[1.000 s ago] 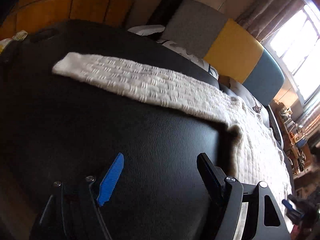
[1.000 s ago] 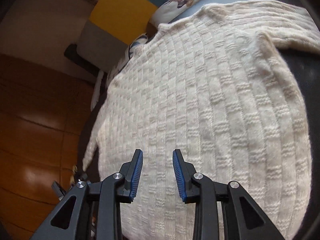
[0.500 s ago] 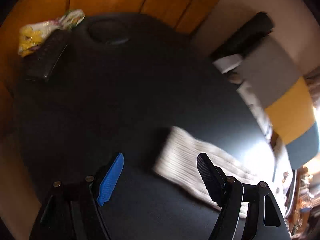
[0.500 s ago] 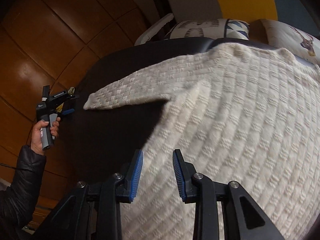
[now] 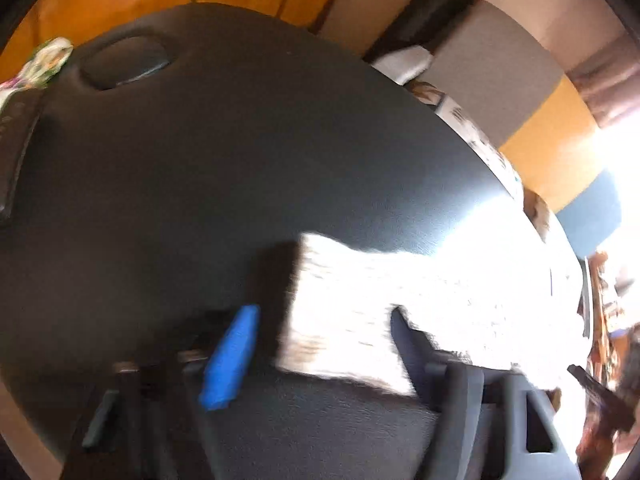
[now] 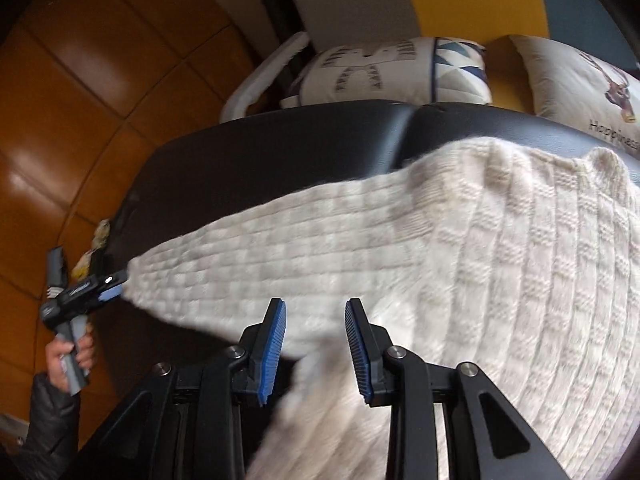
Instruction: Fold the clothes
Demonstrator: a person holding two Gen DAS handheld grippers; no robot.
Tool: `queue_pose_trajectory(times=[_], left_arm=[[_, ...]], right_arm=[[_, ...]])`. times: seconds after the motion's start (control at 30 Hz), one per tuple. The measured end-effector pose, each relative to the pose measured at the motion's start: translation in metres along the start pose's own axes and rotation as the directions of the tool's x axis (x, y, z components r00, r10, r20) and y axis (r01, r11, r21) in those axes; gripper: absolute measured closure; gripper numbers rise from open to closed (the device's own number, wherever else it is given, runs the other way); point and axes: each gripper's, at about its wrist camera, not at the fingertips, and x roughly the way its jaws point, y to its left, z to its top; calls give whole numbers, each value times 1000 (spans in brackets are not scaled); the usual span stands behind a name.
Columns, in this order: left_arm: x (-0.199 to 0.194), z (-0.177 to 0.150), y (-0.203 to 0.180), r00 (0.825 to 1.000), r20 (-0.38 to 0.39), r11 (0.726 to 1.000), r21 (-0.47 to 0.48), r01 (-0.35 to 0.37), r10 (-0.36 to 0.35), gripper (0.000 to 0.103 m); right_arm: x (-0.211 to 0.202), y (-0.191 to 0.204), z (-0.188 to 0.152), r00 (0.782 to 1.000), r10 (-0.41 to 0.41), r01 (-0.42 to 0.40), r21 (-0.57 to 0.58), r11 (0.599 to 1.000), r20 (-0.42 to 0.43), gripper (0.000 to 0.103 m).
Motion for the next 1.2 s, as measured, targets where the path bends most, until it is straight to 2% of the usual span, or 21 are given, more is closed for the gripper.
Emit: queue_pose_trajectory(times=[0.03,0.07,0.1,0.17,0.27,0.4,0.53,0.63,0.7,0.77,0.83,0.9,0.93,1.0,1.1,1.2], left_arm=[[3,1,-4,999,-6,999,30,-41,41,74],[3,1,-6,999,2,998,38,-47,46,77],[2,0,-8,999,10,998,46,-52,52,90],[-5,1,-6,997,52,997,31,-64,62,97],[-25,7,3,984,158,996,-37,-80,85,99],[-24,15,7,967,182,984,-26,-177,179,99],[5,13,9,938,140,947,6,-322,318,99],[5,14,10,925,148,936,-29,-351,351,99],[11,21,13,912,142,923,-31,-384,384,99],[6,20,7,918,126,926,-44,-375,377,96],[-17,12,-4,928,137,938,-71,-339,346,96],[-35,7,-4,913,175,929,-78,-362,370,93],[-41,7,-3,914,182,931,-83,-354,364,93],[-53,5,0,918,194,937,-107,-331,346,92],[-60,-2,-4,909,216,935,-101,-341,355,91],[-63,-20,-9,926,202,947,-89,-308,320,90]], right_arm=[[3,-6,1,1000,-22,22,14,1000,-2,72],[4,-11,2,999,-36,36,24,999,-1,72],[3,-15,2,999,-44,43,31,999,6,72],[1,-23,4,998,-61,60,43,997,23,72],[-2,-29,7,997,-59,57,42,997,53,72],[7,-34,11,995,-91,90,37,995,40,72],[15,-26,14,989,-144,145,-19,989,38,72],[19,-17,10,980,-194,197,-76,977,50,72],[17,-20,12,985,-165,168,-64,984,40,72],[7,-32,17,996,-86,86,-6,996,33,72],[-11,-41,22,991,-84,84,7,996,102,72],[-20,-52,31,990,-60,57,21,998,128,72],[-22,-56,36,990,-51,49,24,999,132,72],[-19,-61,46,989,-69,67,18,998,133,72],[-4,-70,62,987,-118,115,39,993,107,72],[15,-76,69,983,-175,172,52,984,61,72]])
